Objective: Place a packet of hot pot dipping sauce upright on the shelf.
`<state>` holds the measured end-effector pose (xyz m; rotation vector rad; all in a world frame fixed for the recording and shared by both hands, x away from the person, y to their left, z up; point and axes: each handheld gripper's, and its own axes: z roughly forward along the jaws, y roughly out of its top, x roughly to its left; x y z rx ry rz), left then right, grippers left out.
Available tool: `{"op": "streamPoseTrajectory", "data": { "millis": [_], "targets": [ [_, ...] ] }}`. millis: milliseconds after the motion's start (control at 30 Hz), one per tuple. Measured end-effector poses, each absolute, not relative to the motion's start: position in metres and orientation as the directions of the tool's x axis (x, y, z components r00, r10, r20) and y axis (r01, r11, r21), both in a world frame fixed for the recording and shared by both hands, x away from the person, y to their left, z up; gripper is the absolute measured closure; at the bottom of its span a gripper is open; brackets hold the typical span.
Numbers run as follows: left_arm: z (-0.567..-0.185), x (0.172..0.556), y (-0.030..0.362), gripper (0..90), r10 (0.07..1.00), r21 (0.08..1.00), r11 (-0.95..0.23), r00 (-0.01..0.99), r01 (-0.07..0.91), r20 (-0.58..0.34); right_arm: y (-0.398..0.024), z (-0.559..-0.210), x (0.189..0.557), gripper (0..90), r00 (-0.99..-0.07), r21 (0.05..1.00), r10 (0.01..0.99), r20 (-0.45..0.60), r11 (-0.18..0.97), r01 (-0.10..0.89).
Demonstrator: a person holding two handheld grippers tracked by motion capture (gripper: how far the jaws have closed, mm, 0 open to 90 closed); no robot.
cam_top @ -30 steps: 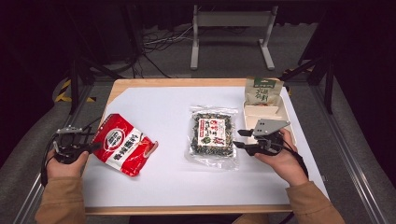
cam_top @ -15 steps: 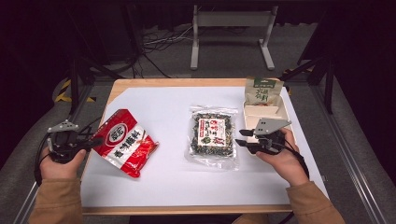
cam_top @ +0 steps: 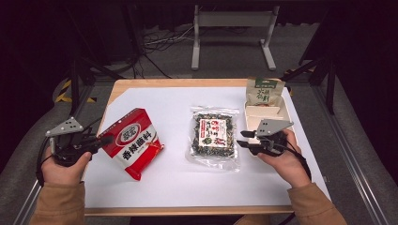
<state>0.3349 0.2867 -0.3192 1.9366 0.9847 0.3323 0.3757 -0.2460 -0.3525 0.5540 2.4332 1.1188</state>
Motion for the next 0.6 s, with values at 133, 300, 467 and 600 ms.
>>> {"op": "streamPoseTrajectory", "data": {
  "millis": [133,300,467,600],
  "targets": [
    [-0.312,0.329,0.275,89.2,0.715,0.834,-0.306,0.689,0.459,-0.117,-0.245,-0.352,0.374,61.0,-0.839,0.781,0.508,-0.193,0.597,0.182],
    [-0.306,0.324,0.261,89.3,0.686,0.848,-0.337,0.723,0.408,-0.075,-0.244,-0.350,0.373,60.0,-0.844,0.785,0.505,-0.182,0.592,0.185],
    [-0.300,0.322,0.250,89.3,0.659,0.859,-0.338,0.748,0.386,-0.077,-0.240,-0.346,0.371,59.2,-0.849,0.788,0.499,-0.173,0.587,0.184],
    [-0.296,0.322,0.238,89.3,0.633,0.858,-0.366,0.772,0.360,-0.054,-0.234,-0.342,0.370,58.7,-0.860,0.792,0.479,-0.179,0.588,0.163]
  ]
}}
